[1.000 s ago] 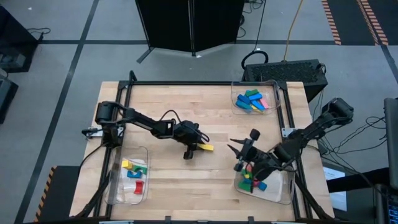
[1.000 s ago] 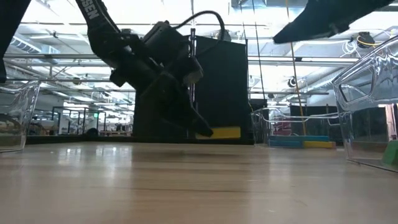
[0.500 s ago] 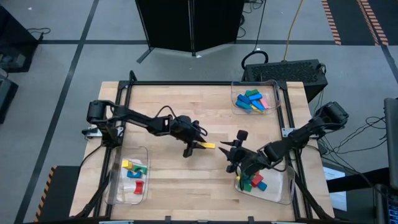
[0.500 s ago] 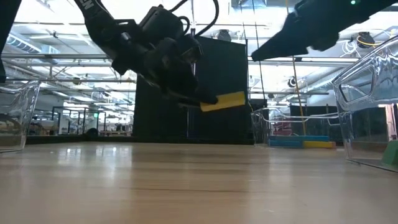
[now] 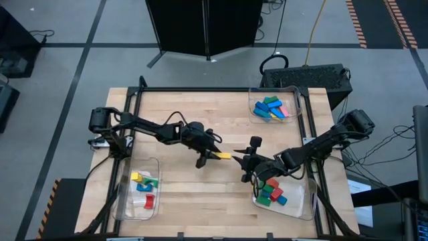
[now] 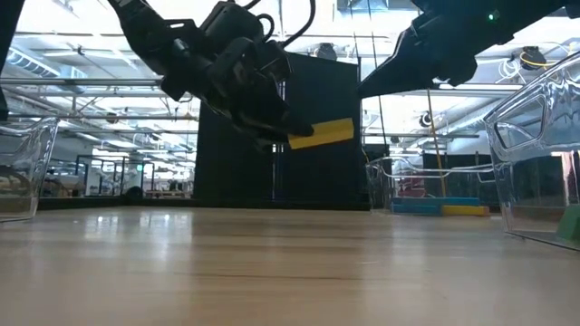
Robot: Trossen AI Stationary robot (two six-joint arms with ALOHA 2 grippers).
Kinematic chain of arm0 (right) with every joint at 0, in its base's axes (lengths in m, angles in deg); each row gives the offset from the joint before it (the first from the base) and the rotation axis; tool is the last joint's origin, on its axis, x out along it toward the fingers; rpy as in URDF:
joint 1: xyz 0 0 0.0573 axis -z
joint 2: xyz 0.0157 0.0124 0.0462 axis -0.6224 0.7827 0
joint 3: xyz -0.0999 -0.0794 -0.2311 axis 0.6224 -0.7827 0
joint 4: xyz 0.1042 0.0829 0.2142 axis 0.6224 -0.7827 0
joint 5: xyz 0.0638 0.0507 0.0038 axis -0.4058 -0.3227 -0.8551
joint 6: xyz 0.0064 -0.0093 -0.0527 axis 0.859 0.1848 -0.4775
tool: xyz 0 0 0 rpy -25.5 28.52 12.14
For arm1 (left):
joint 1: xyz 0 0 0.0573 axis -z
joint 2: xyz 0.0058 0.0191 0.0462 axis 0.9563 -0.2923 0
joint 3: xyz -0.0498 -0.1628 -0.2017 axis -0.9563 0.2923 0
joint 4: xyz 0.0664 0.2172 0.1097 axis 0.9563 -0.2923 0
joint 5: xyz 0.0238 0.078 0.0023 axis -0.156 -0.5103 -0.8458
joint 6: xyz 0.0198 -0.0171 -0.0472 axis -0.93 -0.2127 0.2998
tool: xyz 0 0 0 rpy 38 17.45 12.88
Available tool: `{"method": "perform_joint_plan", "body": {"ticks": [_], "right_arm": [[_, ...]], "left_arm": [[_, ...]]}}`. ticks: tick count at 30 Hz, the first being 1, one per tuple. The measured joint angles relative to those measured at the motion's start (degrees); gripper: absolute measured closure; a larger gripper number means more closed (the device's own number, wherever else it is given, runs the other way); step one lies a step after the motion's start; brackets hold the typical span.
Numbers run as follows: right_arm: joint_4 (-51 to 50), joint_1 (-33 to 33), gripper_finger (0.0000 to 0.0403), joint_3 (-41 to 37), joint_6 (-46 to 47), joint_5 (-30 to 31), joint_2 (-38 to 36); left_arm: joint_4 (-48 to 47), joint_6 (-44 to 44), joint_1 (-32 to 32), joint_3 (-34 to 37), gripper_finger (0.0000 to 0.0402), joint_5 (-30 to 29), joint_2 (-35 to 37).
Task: Sort blocks by size
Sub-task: Put the yellow rectangle block into the top right transparent bin
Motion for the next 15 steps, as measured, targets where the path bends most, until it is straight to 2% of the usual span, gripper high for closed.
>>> {"method": "perform_joint_plan", "body": {"ticks": [7,12,15], "right_arm": [[3.15,0.02,0.0296,0.0,-5.1,-0.52,0.0],[4.99,0.59,0.0296,0.0,-10.76,-7.04,0.0],[5.72,1.22,0.0293,0.0,-12.59,-8.71,0.0]], "left_arm": [[-0.27,1.57,0.0,0.02,0.0294,2.52,0.82],[-0.2,3.92,-0.09,-0.07,0.0294,3.4,0.92],[-0.08,4.8,-0.15,-0.82,0.0294,5.72,0.92]]}}
